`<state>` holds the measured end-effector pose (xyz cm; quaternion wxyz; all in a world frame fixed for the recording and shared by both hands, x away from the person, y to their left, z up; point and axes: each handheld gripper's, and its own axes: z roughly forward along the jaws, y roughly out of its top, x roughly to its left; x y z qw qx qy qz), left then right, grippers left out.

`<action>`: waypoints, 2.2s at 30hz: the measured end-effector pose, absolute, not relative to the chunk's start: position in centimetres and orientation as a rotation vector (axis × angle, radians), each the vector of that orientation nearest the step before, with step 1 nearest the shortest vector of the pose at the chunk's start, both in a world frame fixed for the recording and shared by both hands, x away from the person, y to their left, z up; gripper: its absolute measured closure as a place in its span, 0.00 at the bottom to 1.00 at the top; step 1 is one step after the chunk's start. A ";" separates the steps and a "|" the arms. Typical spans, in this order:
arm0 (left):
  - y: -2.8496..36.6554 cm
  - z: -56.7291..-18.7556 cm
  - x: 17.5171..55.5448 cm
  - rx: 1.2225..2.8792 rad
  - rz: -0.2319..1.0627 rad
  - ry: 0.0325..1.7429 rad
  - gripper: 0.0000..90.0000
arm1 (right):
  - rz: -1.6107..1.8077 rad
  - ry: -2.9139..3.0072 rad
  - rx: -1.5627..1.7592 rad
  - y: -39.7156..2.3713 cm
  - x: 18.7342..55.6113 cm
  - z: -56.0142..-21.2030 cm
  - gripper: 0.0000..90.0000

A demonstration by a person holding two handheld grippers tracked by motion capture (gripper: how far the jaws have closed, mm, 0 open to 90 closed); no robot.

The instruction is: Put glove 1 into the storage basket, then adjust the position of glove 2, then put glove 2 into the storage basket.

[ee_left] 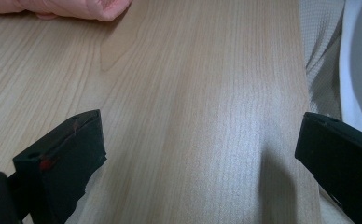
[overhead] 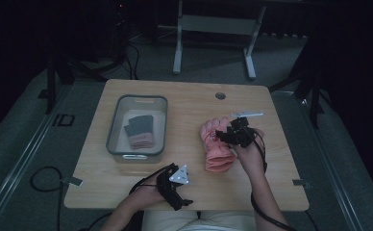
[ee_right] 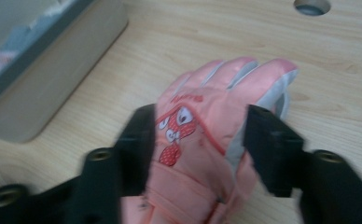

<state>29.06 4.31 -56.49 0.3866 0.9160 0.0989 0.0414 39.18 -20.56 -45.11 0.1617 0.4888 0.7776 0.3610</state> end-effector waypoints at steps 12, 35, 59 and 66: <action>4.3 -56.0 29.4 2.308 0.126 0.354 0.01 | 1.185 2.267 1.259 -22.5 38.3 -44.8 0.17; 2.5 -47.8 32.4 2.054 0.309 0.652 0.04 | 1.257 2.261 1.124 -24.6 37.3 -44.8 0.23; -1.4 -47.6 40.9 2.161 0.296 0.858 0.30 | 1.085 2.285 1.201 -22.3 41.3 -46.6 0.76; -1.9 -48.6 42.3 2.193 0.275 0.932 0.29 | 1.045 2.282 1.279 -22.7 41.5 -48.8 0.57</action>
